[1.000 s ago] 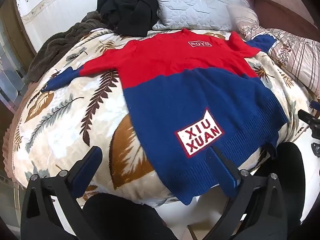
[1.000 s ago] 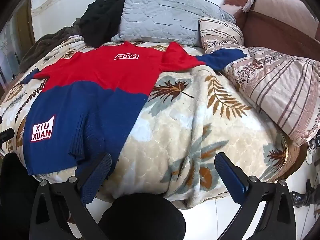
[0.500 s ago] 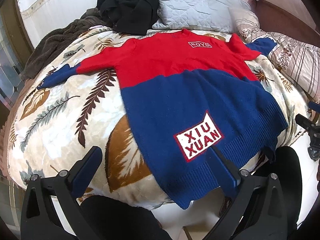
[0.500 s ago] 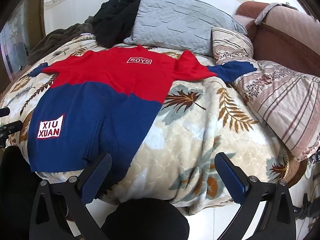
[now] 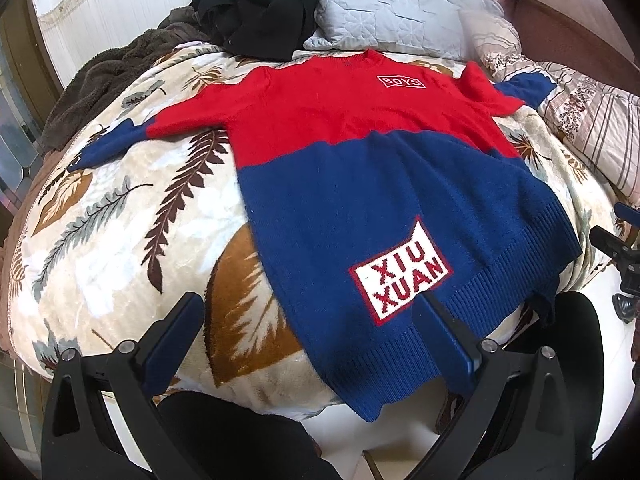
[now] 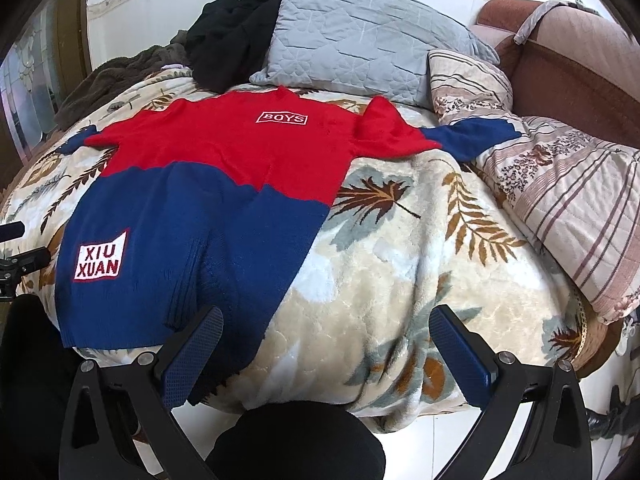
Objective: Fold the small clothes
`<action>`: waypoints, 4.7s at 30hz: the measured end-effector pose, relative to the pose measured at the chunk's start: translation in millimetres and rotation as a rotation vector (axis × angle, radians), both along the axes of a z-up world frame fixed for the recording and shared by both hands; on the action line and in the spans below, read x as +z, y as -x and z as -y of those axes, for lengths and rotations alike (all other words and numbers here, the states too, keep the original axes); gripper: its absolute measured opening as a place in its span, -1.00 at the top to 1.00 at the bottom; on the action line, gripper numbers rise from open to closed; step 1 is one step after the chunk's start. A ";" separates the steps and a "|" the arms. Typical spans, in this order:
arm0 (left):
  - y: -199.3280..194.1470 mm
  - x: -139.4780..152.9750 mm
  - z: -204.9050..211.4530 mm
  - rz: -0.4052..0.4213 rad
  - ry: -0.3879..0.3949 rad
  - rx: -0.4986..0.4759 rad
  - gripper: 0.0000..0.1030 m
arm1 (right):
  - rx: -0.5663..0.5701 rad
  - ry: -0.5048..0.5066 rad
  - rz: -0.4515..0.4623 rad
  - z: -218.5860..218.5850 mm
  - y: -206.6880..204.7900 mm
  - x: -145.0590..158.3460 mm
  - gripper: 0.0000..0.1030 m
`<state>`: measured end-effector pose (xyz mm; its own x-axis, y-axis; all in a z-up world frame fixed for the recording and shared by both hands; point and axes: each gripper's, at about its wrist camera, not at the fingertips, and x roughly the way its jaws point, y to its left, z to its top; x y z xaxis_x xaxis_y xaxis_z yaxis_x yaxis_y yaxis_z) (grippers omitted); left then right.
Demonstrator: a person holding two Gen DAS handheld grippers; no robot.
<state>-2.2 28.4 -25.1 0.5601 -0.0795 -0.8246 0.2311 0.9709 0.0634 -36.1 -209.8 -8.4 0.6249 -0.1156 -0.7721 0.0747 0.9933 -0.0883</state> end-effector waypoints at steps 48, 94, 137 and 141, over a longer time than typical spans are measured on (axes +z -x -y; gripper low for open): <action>-28.0 -35.2 -27.7 -0.378 0.347 0.133 0.79 | 0.117 -0.357 -0.016 18.8 -13.7 -29.4 0.80; -173.1 -30.6 1.2 -0.198 0.293 0.144 -0.11 | -0.173 -0.485 0.033 96.2 -202.8 -48.3 0.85; -267.5 -36.2 9.6 -0.158 0.406 0.164 -0.38 | -0.763 -0.242 0.356 356.1 -185.2 55.7 0.91; -266.0 -32.4 7.0 -0.171 0.448 0.141 -0.38 | -0.615 -0.290 0.393 318.7 -195.1 75.3 0.91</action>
<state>263.7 21.4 -57.5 0.4510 -0.3797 -0.8077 0.0660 0.9167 -0.3940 159.0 -528.6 66.9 0.7475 -0.3572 -0.5600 0.5910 0.7424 0.3154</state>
